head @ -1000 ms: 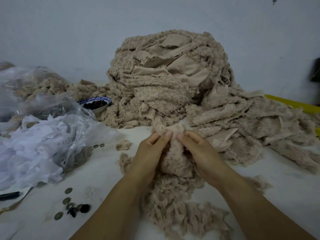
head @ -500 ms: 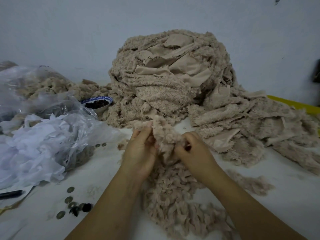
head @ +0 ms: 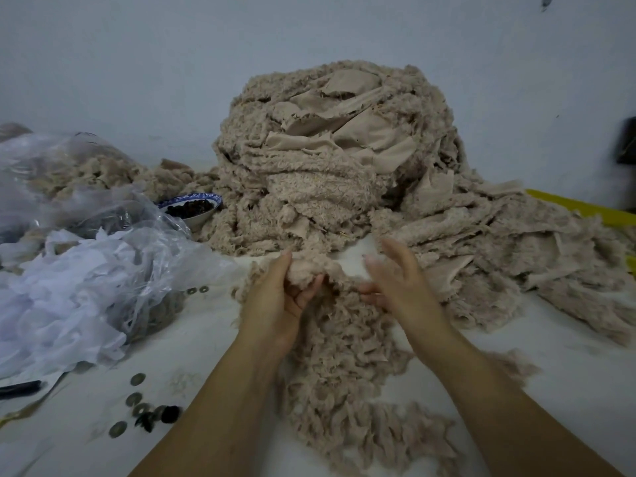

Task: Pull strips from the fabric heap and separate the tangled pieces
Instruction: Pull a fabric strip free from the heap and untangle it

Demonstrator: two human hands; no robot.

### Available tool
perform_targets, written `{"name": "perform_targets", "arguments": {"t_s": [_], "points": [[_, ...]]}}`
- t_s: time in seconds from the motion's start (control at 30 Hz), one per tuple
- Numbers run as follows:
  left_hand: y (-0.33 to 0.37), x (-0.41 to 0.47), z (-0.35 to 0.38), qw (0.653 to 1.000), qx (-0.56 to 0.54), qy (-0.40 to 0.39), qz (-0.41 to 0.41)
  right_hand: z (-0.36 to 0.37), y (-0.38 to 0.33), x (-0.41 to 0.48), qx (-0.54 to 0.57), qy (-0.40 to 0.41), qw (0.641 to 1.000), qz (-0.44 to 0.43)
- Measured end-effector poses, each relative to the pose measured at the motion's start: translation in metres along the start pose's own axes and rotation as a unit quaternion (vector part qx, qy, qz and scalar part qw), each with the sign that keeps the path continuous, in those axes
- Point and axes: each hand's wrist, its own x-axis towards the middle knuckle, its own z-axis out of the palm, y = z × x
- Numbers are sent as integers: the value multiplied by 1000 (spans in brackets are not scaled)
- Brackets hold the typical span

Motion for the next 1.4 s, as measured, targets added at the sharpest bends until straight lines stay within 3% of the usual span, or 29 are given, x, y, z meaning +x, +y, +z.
{"name": "perform_targets", "arguments": {"t_s": [0.1, 0.2, 0.27, 0.4, 0.5, 0.57, 0.7, 0.8, 0.9, 1.0, 1.1, 1.2, 1.27, 1.4], "points": [[-1, -5, 2, 998, -3, -46, -44, 12, 12, -2, -218, -85, 966, -112], [0, -6, 3, 996, -6, -72, -55, 17, 18, -1, -327, -51, 929, -167], [3, -4, 1, 998, -10, -57, -35, 9, 18, 2, -291, -6, 945, -146], [5, 2, -4, 1000, 2, -15, -20, 0, 9, 4, -90, 8, 996, -19], [2, 2, -3, 997, 6, -56, -48, 1, 3, 5, 134, -30, 989, 54], [-2, -1, 0, 992, 44, -97, -69, 0, 1, 3, 207, -55, 975, 53], [-10, -14, 5, 958, 206, -189, -60, 3, 3, 0, 148, -38, 987, 41], [-16, -14, 5, 955, 260, -145, -5, 7, 7, 0, 35, -5, 999, 13], [-12, -9, 4, 969, 231, -88, -3, 8, 6, 1, 42, 28, 998, 22], [-7, -8, 4, 975, 205, -85, -13, 7, 4, 3, 46, 49, 997, 41], [-7, -10, 5, 978, 187, -90, -13, 4, 6, 0, 56, -3, 998, 40], [-6, -12, 6, 981, 169, -99, 1, 7, 7, -5, -78, -66, 995, -3], [-5, -12, 5, 983, 159, -90, 19, 8, 8, -2, -163, -7, 986, -39], [-7, -6, 3, 984, 161, -58, 43, 1, 3, 4, 12, 112, 993, 31]]}}
